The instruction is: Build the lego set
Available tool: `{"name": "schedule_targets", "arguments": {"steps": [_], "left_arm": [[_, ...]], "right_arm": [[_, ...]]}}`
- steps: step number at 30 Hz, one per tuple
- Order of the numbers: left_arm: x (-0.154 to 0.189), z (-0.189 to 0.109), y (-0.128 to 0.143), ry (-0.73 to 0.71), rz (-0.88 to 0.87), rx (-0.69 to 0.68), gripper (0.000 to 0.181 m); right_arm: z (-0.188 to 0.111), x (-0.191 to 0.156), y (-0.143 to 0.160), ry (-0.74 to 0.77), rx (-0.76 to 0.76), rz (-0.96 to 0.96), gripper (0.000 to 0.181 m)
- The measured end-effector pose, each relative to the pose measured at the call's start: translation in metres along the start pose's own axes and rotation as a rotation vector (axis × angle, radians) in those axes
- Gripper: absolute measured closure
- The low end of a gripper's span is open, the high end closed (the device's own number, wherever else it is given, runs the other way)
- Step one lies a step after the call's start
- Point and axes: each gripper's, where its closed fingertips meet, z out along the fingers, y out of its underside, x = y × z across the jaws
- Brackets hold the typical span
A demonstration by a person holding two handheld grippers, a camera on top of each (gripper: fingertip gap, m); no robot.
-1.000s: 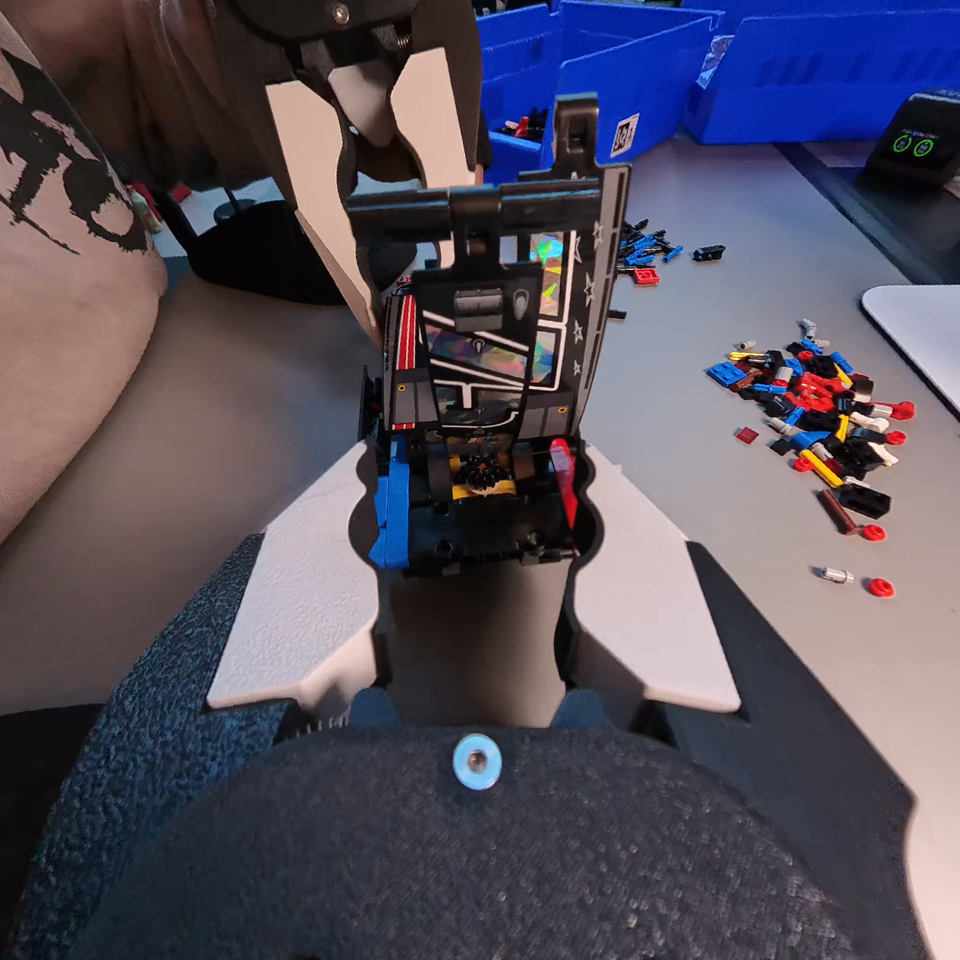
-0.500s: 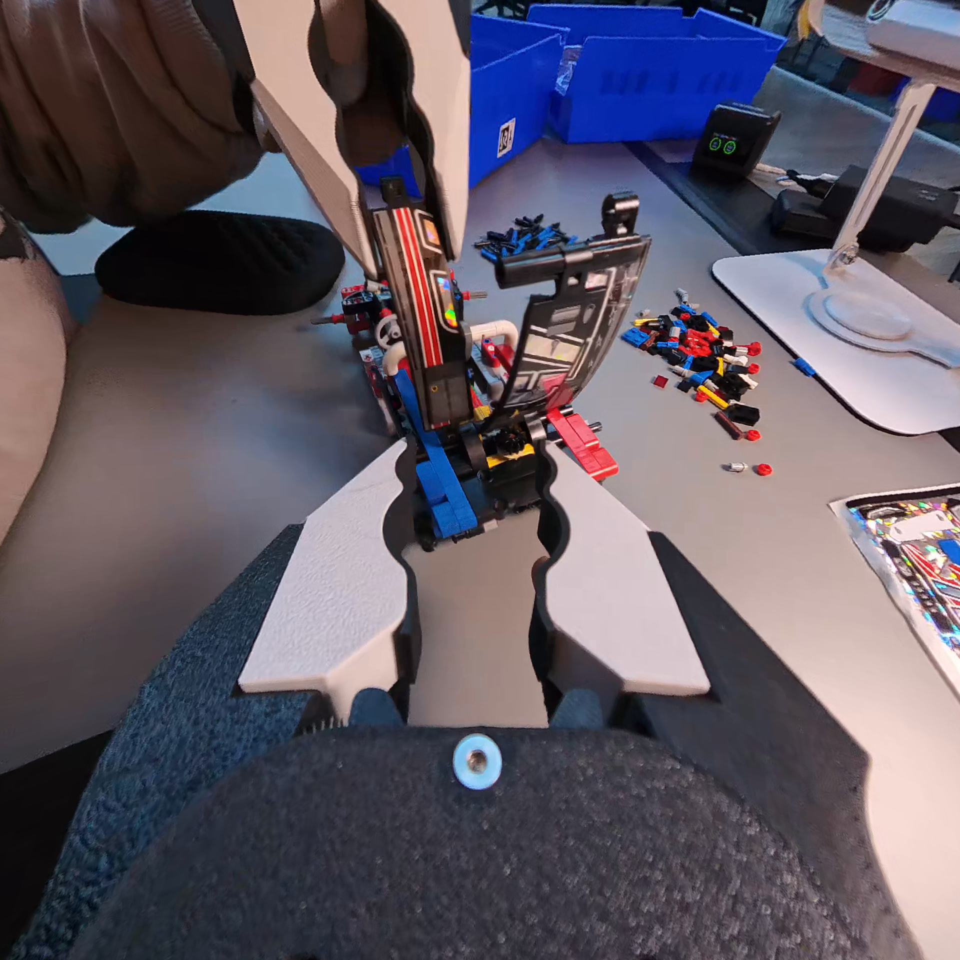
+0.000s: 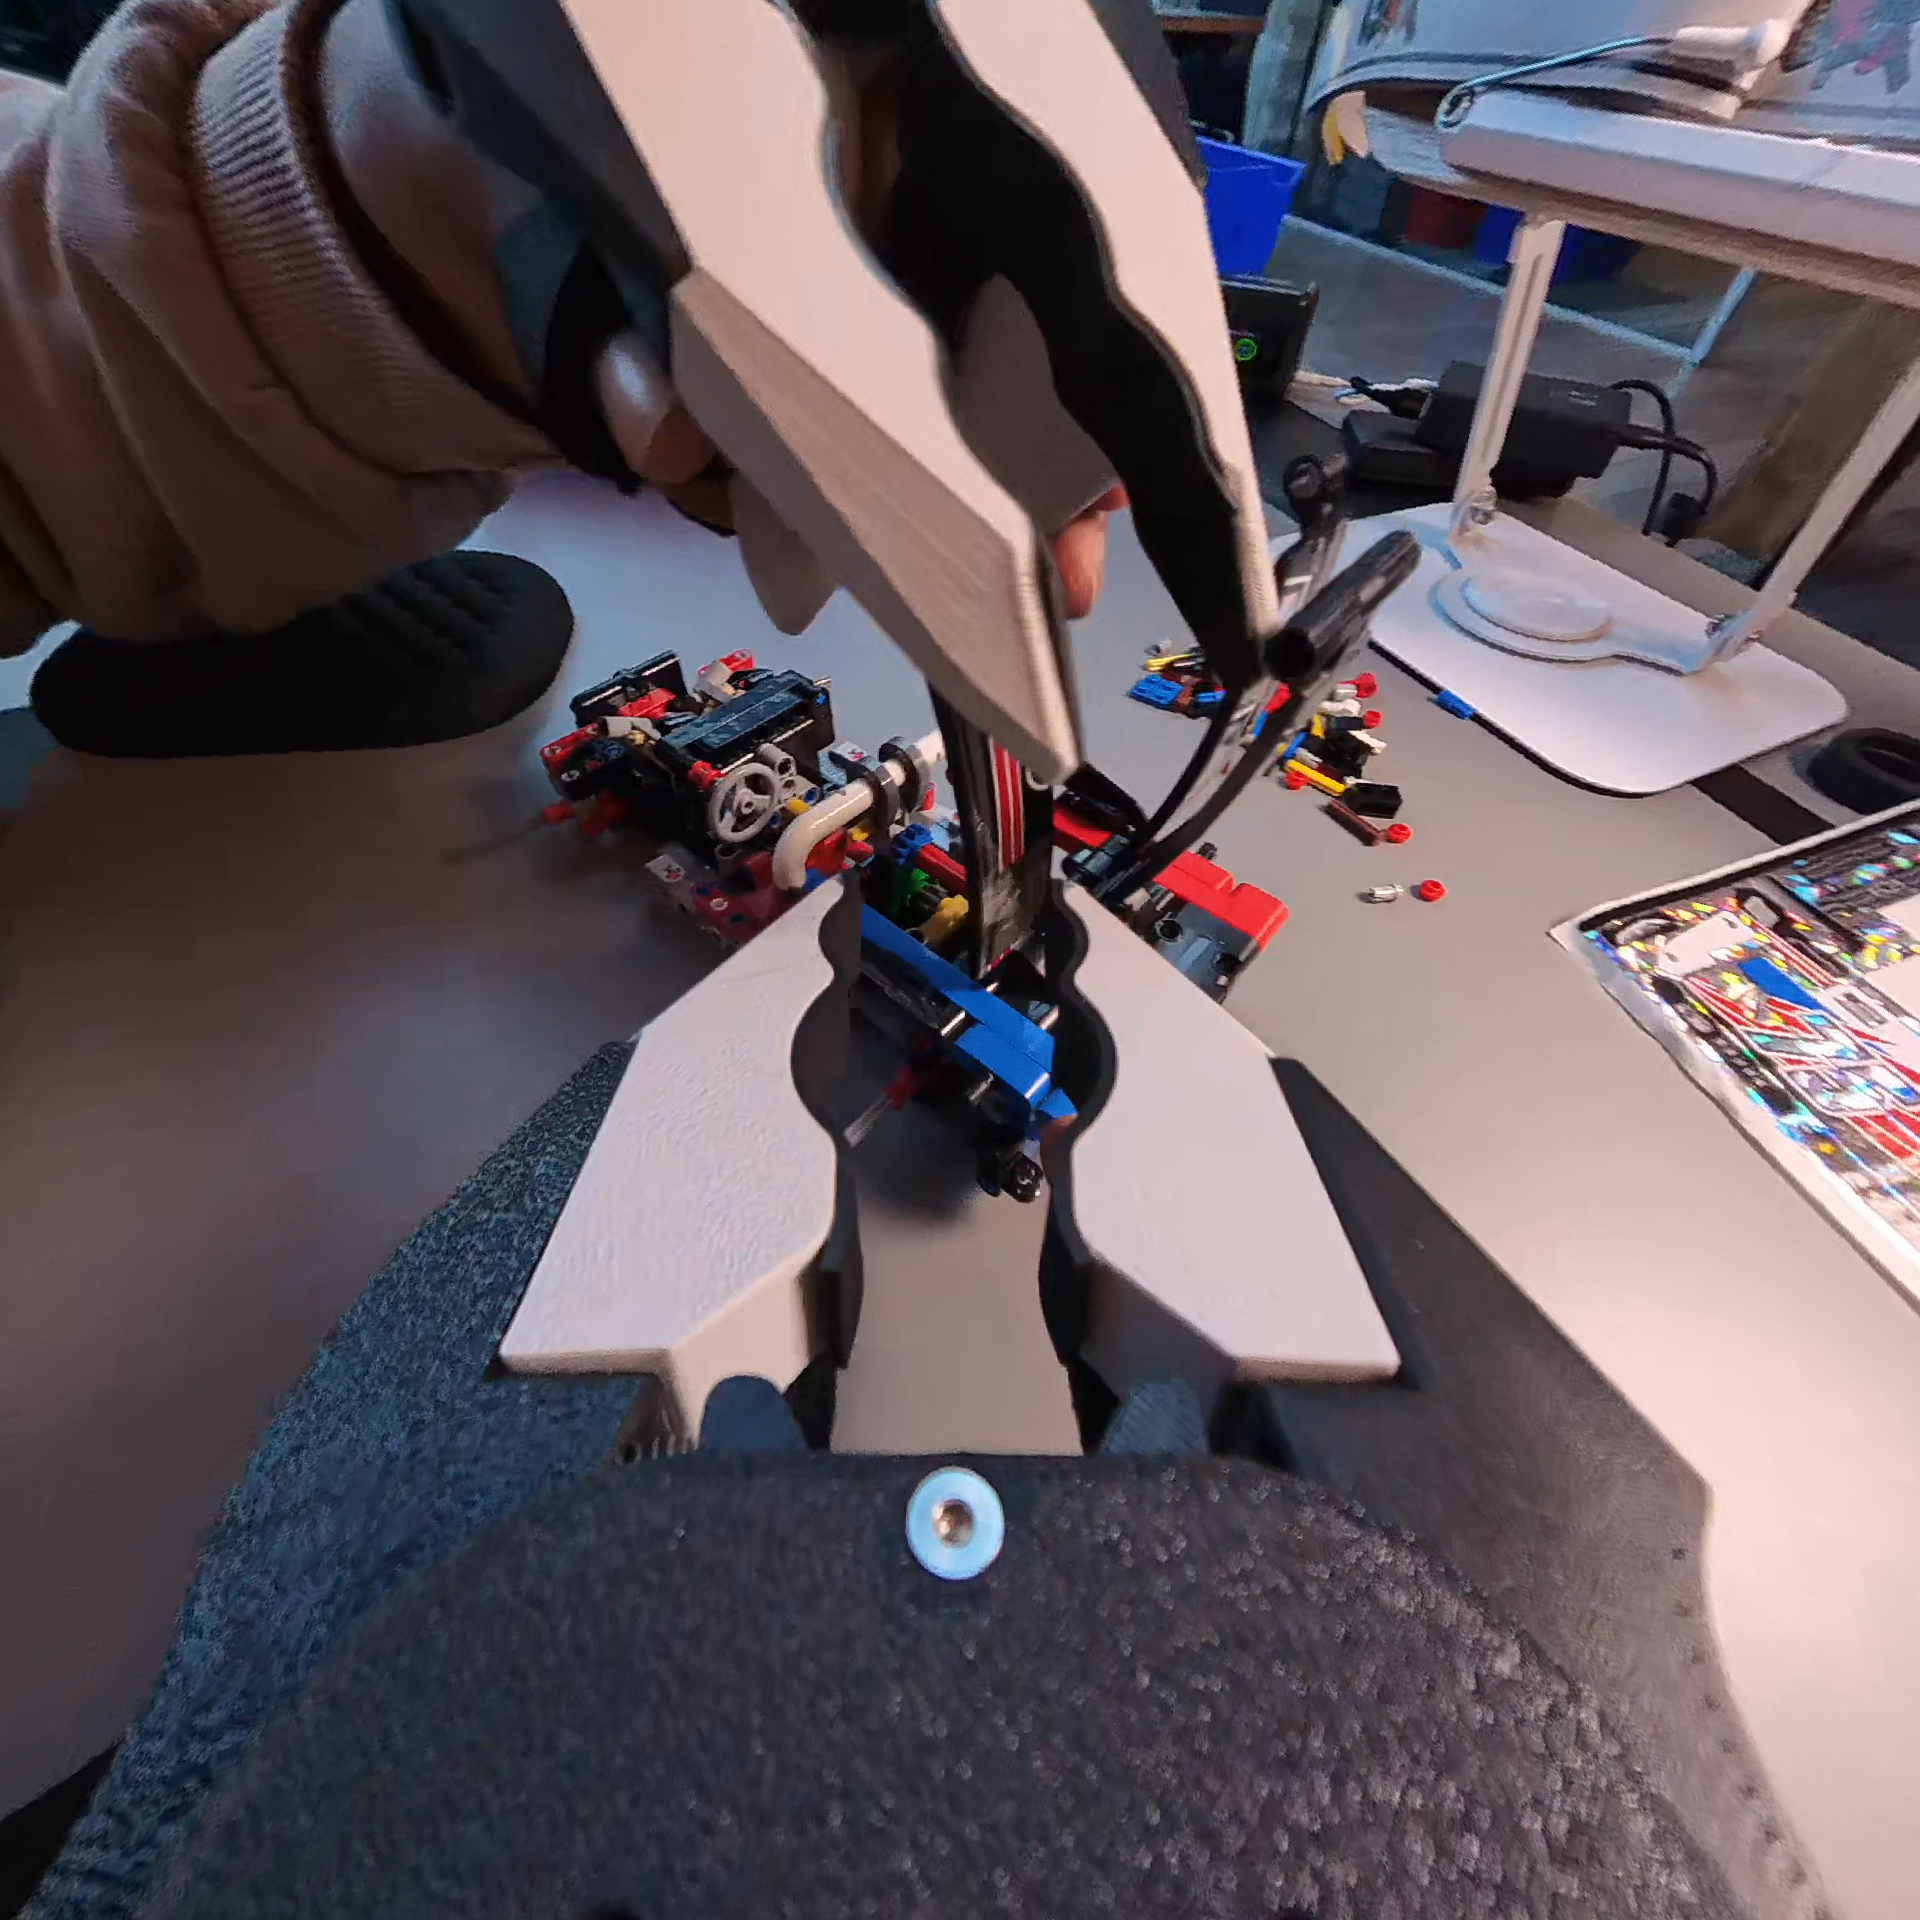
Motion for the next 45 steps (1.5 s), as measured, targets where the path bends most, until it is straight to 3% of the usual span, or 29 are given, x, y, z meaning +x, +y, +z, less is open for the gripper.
{"name": "schedule_targets", "arguments": {"steps": [4, 7, 9, 14, 17, 21, 28, 35, 42, 45], "left_arm": [[-0.004, -0.038, -0.031, -0.039, -0.015, 0.215, 0.146], [-0.015, -0.072, -0.026, -0.101, -0.043, 0.252, 0.137], [-0.017, -0.084, 0.010, -0.135, -0.065, 0.141, 0.127], [0.007, -0.084, 0.154, -0.130, -0.162, -0.298, 0.086], [0.021, -0.076, 0.192, -0.106, -0.205, -0.347, 0.080], [0.020, -0.075, 0.192, -0.099, -0.185, -0.311, 0.087], [0.010, -0.077, 0.192, -0.010, -0.090, -0.313, 0.090], [0.000, -0.076, 0.192, 0.030, -0.063, -0.312, 0.090], [0.000, -0.083, 0.191, -0.024, -0.054, -0.270, 0.090], [0.007, -0.094, 0.179, 0.022, -0.116, -0.176, 0.088]], "right_arm": [[-0.001, 0.007, -0.018, 0.092, 0.020, 0.033, 0.154], [0.009, 0.017, -0.020, 0.231, -0.025, -0.023, 0.171], [0.008, 0.027, -0.020, 0.299, -0.029, 0.006, 0.176], [-0.007, 0.051, -0.007, 0.360, 0.092, 0.423, 0.181], [-0.008, 0.060, 0.000, 0.330, 0.178, 0.654, 0.181], [-0.008, 0.056, -0.003, 0.324, 0.182, 0.615, 0.179], [-0.012, 0.050, -0.006, 0.443, 0.098, 0.385, 0.180], [-0.016, 0.042, -0.008, 0.509, 0.058, 0.275, 0.179], [-0.018, 0.043, -0.011, 0.518, 0.088, 0.288, 0.178], [-0.022, 0.044, -0.016, 0.514, 0.107, 0.287, 0.168]]}}
